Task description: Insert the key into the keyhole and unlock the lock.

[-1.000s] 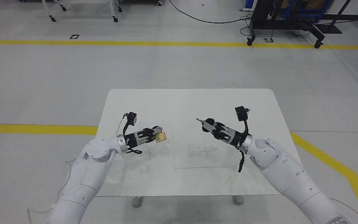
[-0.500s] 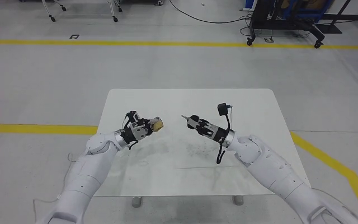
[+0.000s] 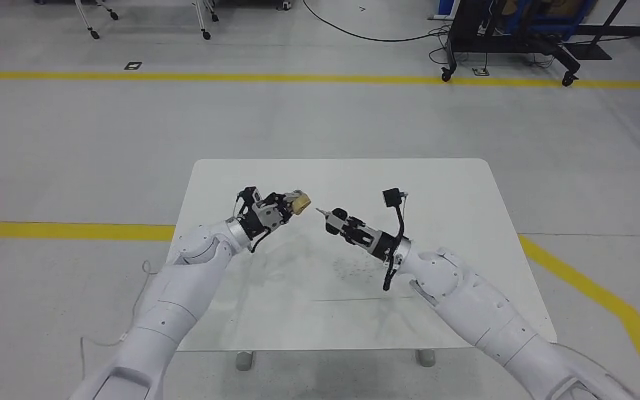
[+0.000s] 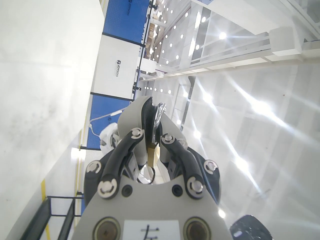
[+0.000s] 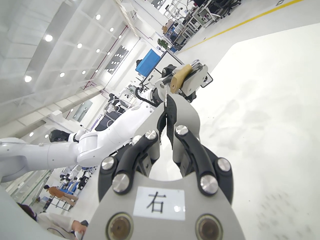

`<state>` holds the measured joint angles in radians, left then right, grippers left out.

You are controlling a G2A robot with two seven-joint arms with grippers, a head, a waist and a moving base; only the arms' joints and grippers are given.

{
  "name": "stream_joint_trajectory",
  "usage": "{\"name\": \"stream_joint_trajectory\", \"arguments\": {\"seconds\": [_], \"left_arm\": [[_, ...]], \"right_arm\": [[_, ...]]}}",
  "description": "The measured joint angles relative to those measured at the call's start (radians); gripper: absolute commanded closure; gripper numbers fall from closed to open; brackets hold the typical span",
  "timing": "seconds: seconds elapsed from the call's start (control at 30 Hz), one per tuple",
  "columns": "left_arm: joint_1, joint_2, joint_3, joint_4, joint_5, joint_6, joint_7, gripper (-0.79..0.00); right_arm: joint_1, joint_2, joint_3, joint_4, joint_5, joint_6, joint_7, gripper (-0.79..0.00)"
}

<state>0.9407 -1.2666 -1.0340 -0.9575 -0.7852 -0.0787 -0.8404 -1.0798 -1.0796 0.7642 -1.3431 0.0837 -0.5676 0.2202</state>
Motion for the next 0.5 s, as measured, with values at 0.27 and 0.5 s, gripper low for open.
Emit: {"name": "stream_joint_trajectory", "arguments": {"seconds": [0.27,0.5], "left_arm": [[0.003,-0.001,0.006,0.003,0.015,-0.007,-0.011,0.000],[0.007,0.005,-0.023,-0.046,0.063,-0.040,0.067,0.000]], "right_arm": [[-0.016,-0.001,0.002,-0.033,0.018,0.035,0.003,0.000],[-0.059,-0.006,-0.005,-0.076,0.158,0.045,0.094,0.000]]}}
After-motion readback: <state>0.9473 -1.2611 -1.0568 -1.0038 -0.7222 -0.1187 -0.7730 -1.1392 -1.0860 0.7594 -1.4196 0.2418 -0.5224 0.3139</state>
